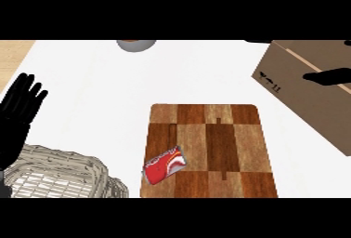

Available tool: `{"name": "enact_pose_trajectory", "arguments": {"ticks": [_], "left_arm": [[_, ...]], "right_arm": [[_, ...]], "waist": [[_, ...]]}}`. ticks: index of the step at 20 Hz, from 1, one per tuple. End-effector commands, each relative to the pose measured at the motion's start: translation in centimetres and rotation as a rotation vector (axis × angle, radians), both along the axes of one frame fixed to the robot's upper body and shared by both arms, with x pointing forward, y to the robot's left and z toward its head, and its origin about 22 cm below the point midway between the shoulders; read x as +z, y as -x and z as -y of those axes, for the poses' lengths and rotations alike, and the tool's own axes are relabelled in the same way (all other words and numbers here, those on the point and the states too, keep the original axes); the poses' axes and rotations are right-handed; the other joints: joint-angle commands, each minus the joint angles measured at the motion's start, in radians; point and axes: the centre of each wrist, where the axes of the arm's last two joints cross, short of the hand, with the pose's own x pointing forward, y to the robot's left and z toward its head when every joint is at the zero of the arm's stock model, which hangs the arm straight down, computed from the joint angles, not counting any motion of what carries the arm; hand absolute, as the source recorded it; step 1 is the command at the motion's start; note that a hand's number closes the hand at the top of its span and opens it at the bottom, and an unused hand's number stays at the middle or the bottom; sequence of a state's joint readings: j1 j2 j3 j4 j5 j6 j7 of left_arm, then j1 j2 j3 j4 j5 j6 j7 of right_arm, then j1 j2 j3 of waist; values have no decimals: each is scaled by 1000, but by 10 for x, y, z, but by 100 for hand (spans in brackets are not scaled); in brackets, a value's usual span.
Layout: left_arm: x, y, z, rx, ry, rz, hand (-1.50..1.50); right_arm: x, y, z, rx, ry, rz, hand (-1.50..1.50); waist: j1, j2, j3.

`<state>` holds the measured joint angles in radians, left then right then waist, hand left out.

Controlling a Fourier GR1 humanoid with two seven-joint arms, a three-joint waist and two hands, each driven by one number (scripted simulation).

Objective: Pick the bell pepper from the cutting board and place it in the cardboard box

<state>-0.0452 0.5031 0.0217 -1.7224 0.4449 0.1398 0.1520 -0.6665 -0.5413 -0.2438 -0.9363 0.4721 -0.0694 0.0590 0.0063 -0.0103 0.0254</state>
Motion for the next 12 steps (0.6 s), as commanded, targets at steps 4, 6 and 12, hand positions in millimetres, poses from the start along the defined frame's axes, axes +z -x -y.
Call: {"name": "enact_pose_trajectory", "arguments": {"ticks": [4, 6, 12], "left_arm": [[-34, 7, -6, 8, 41, -160, 0], [-34, 12, -15, 8, 41, -155, 0], [-32, 16, 8, -15, 32, -147, 0]], "right_arm": [[5, 16, 31, -72, -272, 185, -150], [16, 31, 70, -103, -288, 205, -150], [9, 64, 121, -151, -373, 218, -150]], "waist": [[-25, 9, -25], [-16, 12, -25], [-8, 13, -24]]}}
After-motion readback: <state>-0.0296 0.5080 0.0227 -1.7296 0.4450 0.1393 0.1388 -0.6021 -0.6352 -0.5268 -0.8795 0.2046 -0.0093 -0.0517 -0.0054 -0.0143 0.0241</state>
